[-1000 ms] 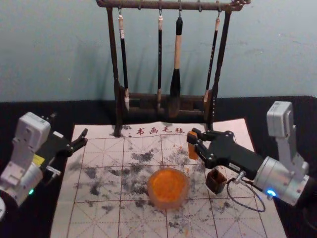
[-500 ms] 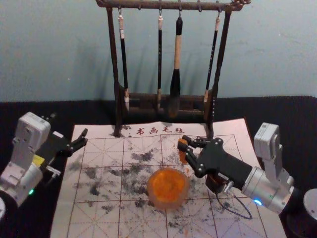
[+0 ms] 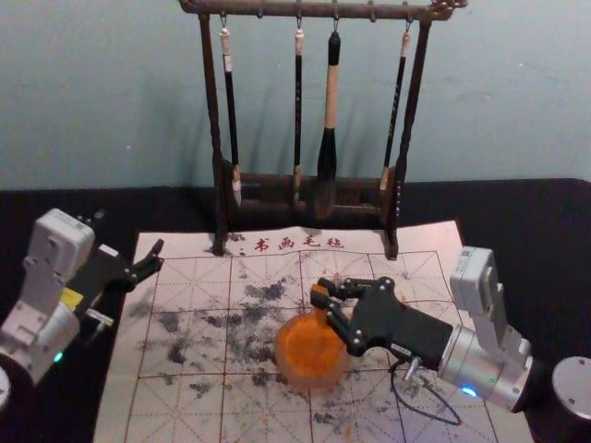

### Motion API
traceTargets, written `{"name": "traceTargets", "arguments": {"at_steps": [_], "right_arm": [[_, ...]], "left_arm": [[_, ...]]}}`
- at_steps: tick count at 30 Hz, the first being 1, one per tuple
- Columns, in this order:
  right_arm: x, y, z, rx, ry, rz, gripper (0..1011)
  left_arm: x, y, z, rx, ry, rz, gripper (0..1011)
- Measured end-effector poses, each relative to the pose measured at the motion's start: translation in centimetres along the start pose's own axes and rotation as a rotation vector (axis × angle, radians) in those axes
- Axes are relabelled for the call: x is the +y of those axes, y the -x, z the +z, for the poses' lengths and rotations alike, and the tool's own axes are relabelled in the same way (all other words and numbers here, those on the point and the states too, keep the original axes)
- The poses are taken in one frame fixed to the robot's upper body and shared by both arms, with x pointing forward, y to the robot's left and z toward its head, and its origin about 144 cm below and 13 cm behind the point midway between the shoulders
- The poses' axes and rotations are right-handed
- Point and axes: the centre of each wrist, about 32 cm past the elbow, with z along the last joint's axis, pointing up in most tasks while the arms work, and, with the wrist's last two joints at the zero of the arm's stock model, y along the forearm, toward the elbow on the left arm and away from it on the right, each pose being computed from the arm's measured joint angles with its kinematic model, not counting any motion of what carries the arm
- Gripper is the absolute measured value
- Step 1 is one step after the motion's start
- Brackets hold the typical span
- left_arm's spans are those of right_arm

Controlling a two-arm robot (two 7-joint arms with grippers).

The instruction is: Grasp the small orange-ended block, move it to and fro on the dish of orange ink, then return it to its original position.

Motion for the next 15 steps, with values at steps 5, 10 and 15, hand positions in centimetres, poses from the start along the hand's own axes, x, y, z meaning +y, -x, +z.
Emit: {"name": "traceTargets", "arguments": {"at_steps": [5, 10, 15], "right_arm": [[0.13, -0.09, 0.01, -0.002, 0.017, 0.040, 81], [0.21, -0.24, -0.15, 0.003, 0.030, 0.066, 81], [0.24, -0.41, -0.26, 0.014, 0.050, 0.094, 80]], "left_arm": [[0.00, 0.00, 0.00, 0.000, 0.000, 0.000, 1001], [0.00, 0.00, 0.00, 0.000, 0.000, 0.000, 1001], [0.00, 0.00, 0.00, 0.000, 0.000, 0.000, 1001]]}}
